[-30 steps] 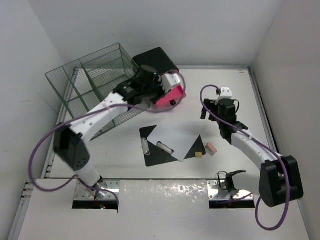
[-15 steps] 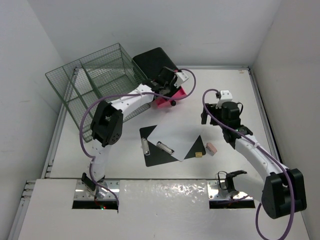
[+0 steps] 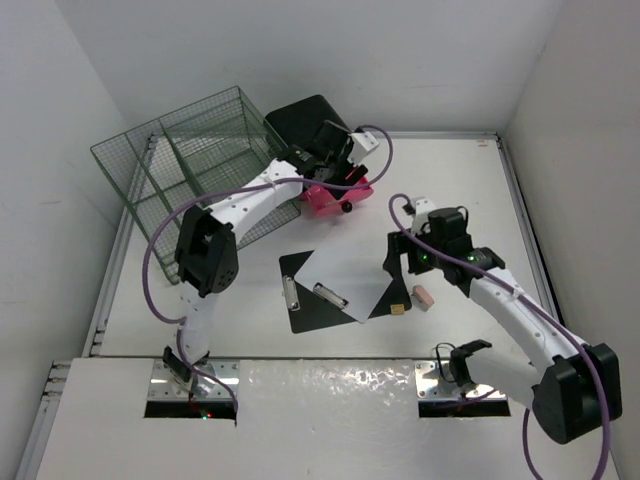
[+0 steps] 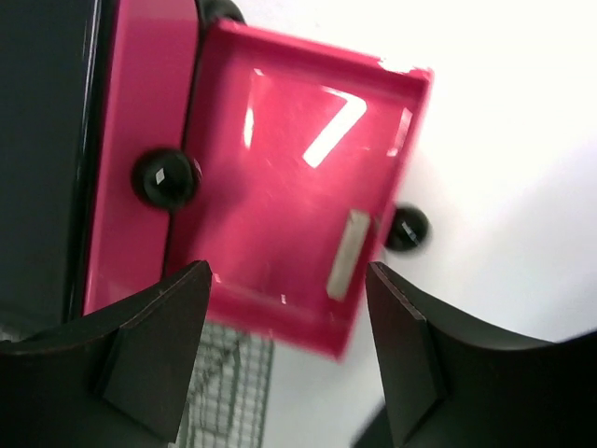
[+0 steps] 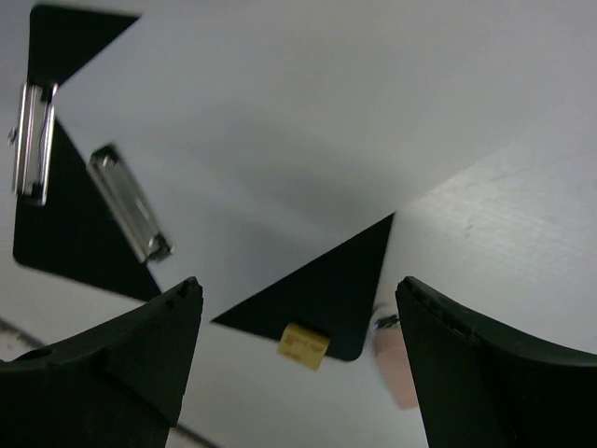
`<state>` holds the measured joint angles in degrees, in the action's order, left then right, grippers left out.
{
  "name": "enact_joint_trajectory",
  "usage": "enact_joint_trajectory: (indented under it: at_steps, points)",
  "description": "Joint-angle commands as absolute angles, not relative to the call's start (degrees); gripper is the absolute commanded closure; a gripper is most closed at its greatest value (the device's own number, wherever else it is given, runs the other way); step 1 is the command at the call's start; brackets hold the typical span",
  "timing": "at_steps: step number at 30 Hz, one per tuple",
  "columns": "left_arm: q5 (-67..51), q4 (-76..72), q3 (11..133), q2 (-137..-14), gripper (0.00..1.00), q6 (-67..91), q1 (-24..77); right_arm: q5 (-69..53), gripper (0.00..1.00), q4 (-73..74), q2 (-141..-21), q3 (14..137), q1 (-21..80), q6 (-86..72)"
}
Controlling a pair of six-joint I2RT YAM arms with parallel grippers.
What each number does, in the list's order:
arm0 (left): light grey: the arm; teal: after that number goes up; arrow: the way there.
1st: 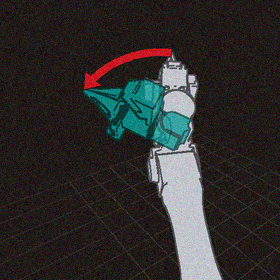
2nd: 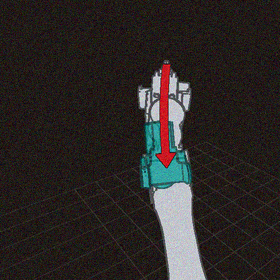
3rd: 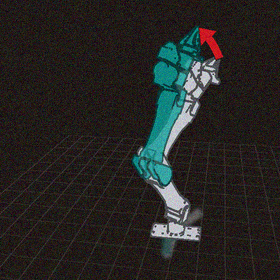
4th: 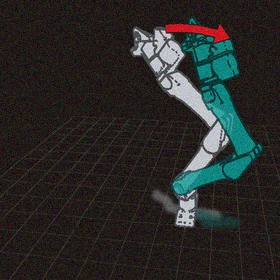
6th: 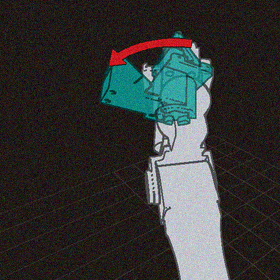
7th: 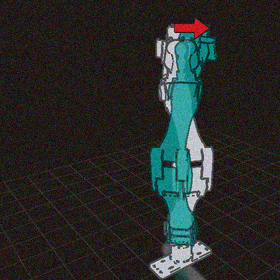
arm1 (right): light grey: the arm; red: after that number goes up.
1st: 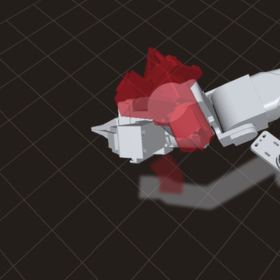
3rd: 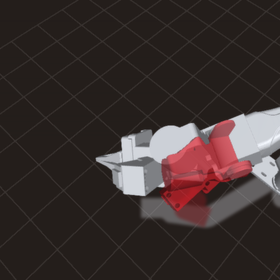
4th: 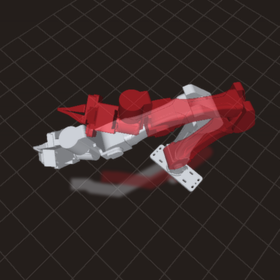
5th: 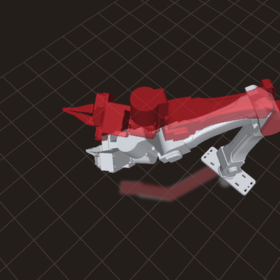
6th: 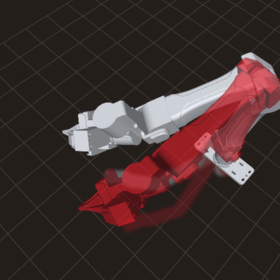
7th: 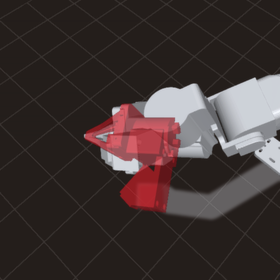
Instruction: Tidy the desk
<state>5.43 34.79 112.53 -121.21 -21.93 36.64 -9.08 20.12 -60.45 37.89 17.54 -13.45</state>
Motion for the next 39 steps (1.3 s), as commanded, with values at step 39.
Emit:
enact_joint_trajectory:
  at_steps: [39]
  points:
    - [-2.02, 33.66, 84.11, -85.43, 0.33, -21.45, 32.61, 14.51, 0.57, 18.90, -68.29, 23.20, 37.71, -34.37]
